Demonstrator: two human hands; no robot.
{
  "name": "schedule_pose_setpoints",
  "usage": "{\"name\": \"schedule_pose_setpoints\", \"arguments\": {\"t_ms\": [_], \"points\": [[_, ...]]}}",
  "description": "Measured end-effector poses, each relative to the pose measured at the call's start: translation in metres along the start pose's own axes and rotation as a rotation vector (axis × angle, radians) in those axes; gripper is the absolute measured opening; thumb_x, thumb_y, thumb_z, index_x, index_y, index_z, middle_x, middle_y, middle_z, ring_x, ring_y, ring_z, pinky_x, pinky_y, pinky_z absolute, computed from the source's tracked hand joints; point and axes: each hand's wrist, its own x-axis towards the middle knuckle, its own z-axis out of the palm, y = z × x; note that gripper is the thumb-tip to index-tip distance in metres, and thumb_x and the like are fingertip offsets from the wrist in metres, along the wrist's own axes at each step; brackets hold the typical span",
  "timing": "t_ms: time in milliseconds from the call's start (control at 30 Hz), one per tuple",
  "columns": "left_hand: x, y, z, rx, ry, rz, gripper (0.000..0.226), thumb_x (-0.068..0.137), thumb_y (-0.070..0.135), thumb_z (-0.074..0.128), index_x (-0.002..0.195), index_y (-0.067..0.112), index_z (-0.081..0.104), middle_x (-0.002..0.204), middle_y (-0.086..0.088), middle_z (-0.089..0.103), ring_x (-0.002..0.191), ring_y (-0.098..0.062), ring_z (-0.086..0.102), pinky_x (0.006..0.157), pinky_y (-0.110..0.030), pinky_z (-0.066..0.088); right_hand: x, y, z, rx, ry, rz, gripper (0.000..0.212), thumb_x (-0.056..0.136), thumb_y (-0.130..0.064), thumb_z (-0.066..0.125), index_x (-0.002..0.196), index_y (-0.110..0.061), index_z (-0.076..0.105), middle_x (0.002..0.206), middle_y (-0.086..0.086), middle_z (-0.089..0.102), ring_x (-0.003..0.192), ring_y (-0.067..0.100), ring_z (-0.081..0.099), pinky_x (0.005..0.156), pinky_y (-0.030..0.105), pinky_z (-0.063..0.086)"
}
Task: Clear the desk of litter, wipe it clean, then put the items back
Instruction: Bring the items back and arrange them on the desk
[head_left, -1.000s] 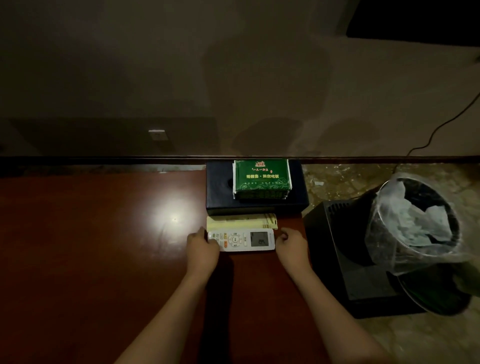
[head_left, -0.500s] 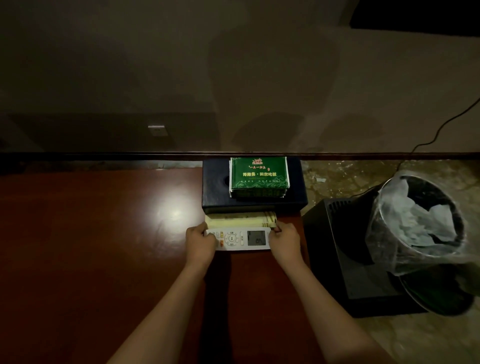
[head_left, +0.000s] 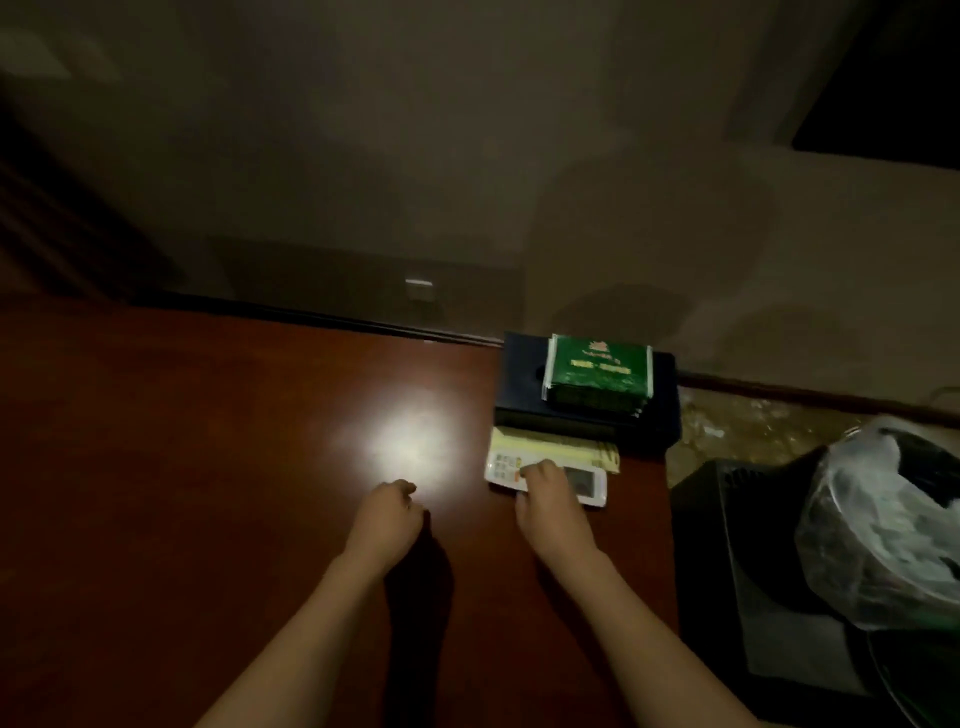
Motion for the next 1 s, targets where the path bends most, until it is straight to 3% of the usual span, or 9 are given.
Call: {"name": "schedule_pose_setpoints", "arguments": {"t_ms": [133,333,533,633,833,933,1000], "points": [[-0.041,-0.052,-0.035,0.139,0.142,-0.014,0.039,0.092,0.019,0.044,0.129,0.012,0.054,0.125,-0.008,0.055,0.112,-0.026,0.055,0.091,-0.034,0.046,-0.019,-0.078,0.020,-0.049,-0.067,-0.239,0.032,0.095,-0.010,0.044,0.124,-0.003,0.052,0.123,0.012,0.048,0.117,0.027,0.044,0.097,0.032,0.037],[-0.120,-0.158,-0.085,0.169,0.339,-0.137,0.038,0.095,0.023,0.040,0.131,0.016,0.051,0.129,-0.004,0.052,0.117,-0.021,0.050,0.094,-0.034,0.045,-0.066,-0.206,0.069,-0.172,-0.122,-0.535,0.032,0.096,-0.015,0.045,0.125,-0.005,0.052,0.126,0.010,0.049,0.119,0.028,0.043,0.095,0.034,0.038],[-0.232,-0.310,-0.109,0.004,0.494,-0.323,0.033,0.097,0.024,0.043,0.128,0.019,0.052,0.122,0.000,0.055,0.109,-0.014,0.053,0.093,-0.030,0.047,-0.143,-0.355,0.155,-0.292,-0.207,-0.872,0.032,0.094,-0.017,0.049,0.125,-0.011,0.051,0.128,0.007,0.048,0.117,0.025,0.043,0.094,0.033,0.038],[-0.292,-0.383,-0.109,-0.056,0.537,-0.458,0.031,0.094,0.024,0.042,0.123,0.017,0.054,0.119,-0.004,0.055,0.111,-0.020,0.053,0.090,-0.032,0.046,-0.188,-0.431,0.197,-0.290,-0.231,-1.055,0.027,0.096,-0.018,0.045,0.121,-0.013,0.053,0.124,0.004,0.050,0.113,0.022,0.043,0.090,0.030,0.037],[-0.401,-0.493,-0.099,-0.244,0.670,-0.771,0.029,0.093,0.024,0.045,0.118,0.015,0.057,0.121,-0.008,0.058,0.111,-0.024,0.055,0.088,-0.031,0.045,-0.295,-0.534,0.284,-0.327,-0.318,-1.342,0.030,0.097,-0.022,0.047,0.126,-0.018,0.052,0.131,-0.001,0.050,0.122,0.017,0.044,0.102,0.028,0.038],[-0.448,-0.529,-0.091,-0.348,0.754,-0.945,0.026,0.094,0.025,0.044,0.109,0.010,0.060,0.113,-0.011,0.061,0.103,-0.025,0.059,0.084,-0.032,0.047,-0.346,-0.564,0.325,-0.394,-0.434,-1.501,0.032,0.097,-0.025,0.046,0.128,-0.018,0.051,0.132,0.000,0.050,0.124,0.017,0.043,0.104,0.028,0.036],[-0.476,-0.551,-0.083,-0.372,0.801,-1.053,0.029,0.094,0.025,0.043,0.112,0.010,0.059,0.115,-0.010,0.060,0.105,-0.024,0.057,0.086,-0.032,0.048,-0.373,-0.583,0.350,-0.432,-0.532,-1.604,0.035,0.097,-0.027,0.045,0.130,-0.018,0.050,0.134,0.000,0.049,0.125,0.018,0.042,0.107,0.029,0.033]]}}
